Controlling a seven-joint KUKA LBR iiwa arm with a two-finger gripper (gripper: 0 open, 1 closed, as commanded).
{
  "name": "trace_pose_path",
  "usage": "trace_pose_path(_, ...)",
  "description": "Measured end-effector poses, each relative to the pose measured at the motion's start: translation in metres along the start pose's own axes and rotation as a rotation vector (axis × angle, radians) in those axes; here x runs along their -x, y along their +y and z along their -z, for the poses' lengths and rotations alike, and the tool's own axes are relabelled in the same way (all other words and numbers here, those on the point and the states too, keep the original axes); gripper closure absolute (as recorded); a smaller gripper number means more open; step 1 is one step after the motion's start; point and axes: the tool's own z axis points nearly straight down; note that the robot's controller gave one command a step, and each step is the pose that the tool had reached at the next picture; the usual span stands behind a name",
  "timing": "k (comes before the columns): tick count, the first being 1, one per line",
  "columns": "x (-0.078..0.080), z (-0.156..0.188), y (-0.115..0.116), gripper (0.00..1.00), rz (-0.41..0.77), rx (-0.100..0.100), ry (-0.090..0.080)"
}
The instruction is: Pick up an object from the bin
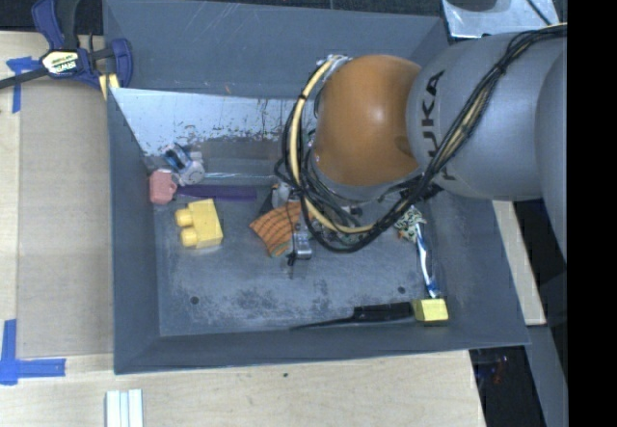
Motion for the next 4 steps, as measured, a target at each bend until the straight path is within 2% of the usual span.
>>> trace_pose_path(1, 0.002, 0.004, 0.000, 0.00, -0.003, 0.001, -0.008)
trace_pose_path(2, 0.040, -0.059, -0.051, 0.00, 0.015, 0.002, -0.015)
trace_pose_path(3, 0.062, -0.085, -0.063, 0.00, 0.223, -0.001, -0.015)
trace_pose_path(4, 0.052, -0.082, -0.066, 0.00, 0.030, 0.002, -0.016)
